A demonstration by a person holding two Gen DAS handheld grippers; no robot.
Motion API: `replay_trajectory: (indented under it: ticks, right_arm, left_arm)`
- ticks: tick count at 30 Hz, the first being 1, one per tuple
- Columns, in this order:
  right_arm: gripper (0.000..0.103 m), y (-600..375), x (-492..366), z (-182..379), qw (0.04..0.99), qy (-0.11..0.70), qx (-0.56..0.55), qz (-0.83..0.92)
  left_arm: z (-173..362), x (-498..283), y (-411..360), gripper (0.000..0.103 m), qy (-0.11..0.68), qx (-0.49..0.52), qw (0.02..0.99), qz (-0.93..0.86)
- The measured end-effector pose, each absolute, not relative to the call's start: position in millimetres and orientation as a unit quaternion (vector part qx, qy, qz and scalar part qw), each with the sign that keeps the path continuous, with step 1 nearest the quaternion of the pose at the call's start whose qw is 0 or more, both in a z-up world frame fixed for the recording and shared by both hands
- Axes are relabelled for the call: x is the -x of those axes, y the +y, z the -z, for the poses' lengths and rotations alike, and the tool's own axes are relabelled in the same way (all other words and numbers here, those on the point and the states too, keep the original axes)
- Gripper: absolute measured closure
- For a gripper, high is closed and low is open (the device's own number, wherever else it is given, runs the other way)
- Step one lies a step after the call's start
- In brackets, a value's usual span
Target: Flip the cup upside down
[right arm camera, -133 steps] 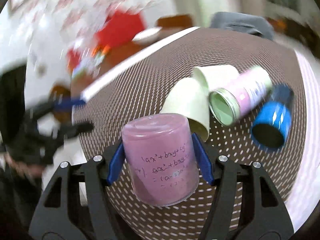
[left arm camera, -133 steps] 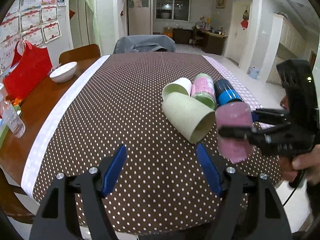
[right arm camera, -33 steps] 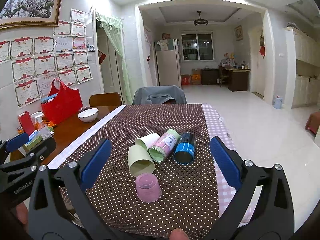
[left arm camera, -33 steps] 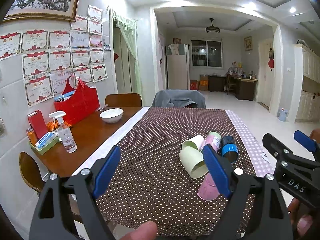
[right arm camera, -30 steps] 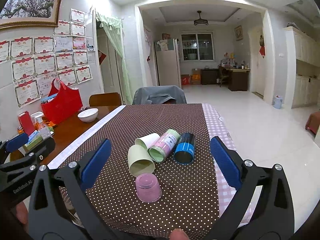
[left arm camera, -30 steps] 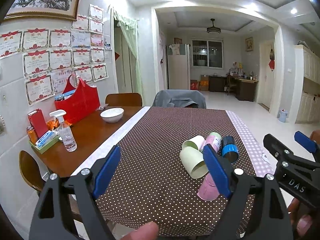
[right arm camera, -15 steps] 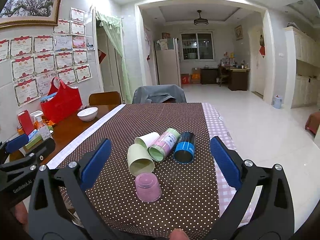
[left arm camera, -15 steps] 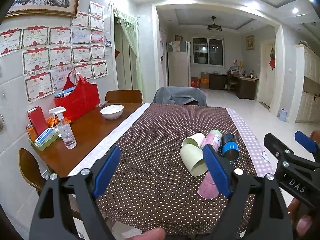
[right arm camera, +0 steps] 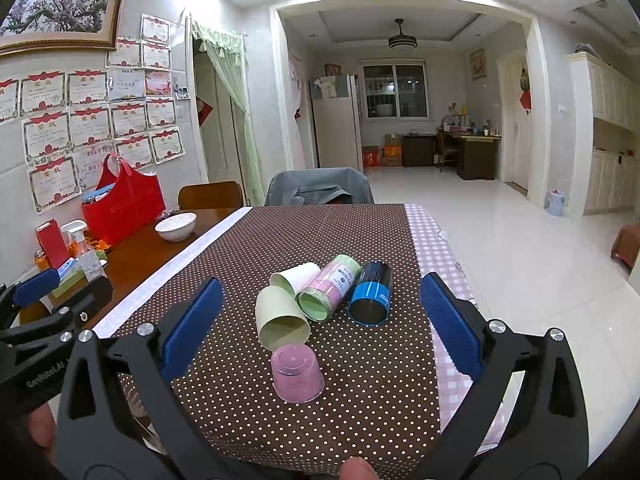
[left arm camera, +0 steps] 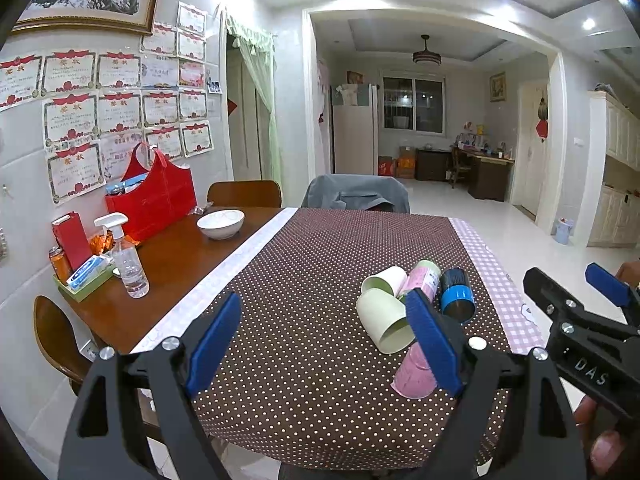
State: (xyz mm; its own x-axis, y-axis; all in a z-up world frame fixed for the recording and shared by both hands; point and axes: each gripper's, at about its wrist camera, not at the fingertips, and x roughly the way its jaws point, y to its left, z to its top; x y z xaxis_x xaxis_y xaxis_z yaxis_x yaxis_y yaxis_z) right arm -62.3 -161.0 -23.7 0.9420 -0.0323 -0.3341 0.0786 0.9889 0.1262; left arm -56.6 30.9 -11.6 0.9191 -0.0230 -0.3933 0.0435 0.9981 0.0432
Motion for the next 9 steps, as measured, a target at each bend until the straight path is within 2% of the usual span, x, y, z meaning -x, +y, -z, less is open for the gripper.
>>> replay_trajectory:
  ticks: [9]
  right_arm:
    - [0.006,-160.5,61.9,24.3,0.983,0.169,-0.070,0.026]
  left_arm:
    - [13.2,54.4,25.8,0.020,0.209,-0.039,0.977,0.017]
